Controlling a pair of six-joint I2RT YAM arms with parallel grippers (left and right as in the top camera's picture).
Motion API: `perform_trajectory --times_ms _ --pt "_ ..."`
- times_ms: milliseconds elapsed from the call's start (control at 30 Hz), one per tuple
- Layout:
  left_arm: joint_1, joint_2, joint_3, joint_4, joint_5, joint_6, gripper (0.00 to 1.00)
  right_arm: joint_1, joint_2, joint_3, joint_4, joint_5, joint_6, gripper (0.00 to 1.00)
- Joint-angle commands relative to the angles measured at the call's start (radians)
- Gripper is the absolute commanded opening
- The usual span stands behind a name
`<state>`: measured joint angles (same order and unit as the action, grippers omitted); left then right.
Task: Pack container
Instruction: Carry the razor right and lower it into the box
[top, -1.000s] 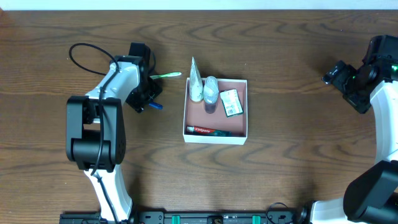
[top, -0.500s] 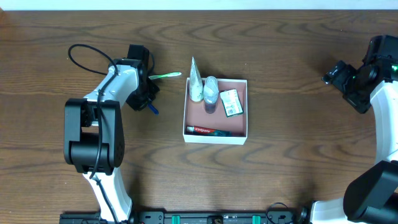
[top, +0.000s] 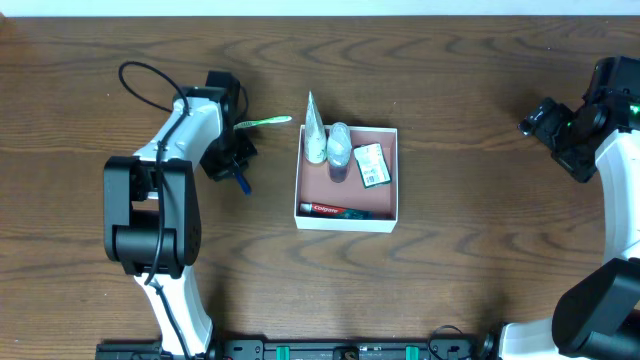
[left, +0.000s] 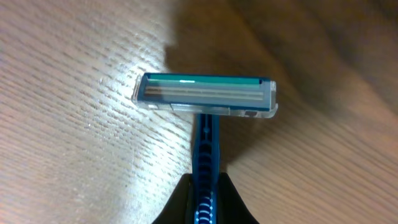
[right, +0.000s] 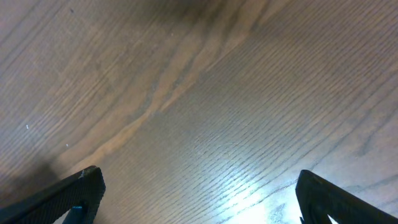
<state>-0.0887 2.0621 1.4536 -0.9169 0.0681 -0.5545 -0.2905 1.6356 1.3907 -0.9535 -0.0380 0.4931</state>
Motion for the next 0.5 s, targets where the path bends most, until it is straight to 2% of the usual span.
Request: perform_trajectory --times_ms 0,233,467 --pt "0.002 -0.082 0.066 -0.033 0.002 0.097 0.06 0.007 0.005 0.0 -0.001 -0.004 0.0 0.99" --pt "-0.021 -0.292 0.079 -0.087 0.003 0.229 0.06 0.007 0.005 0.0 -0.001 -0.004 0.0 0.99" --pt "-0.134 -0.473 0.078 -0.122 0.003 0.382 0.06 0.007 0.005 0.0 -0.001 -0.004 0.0 0.99"
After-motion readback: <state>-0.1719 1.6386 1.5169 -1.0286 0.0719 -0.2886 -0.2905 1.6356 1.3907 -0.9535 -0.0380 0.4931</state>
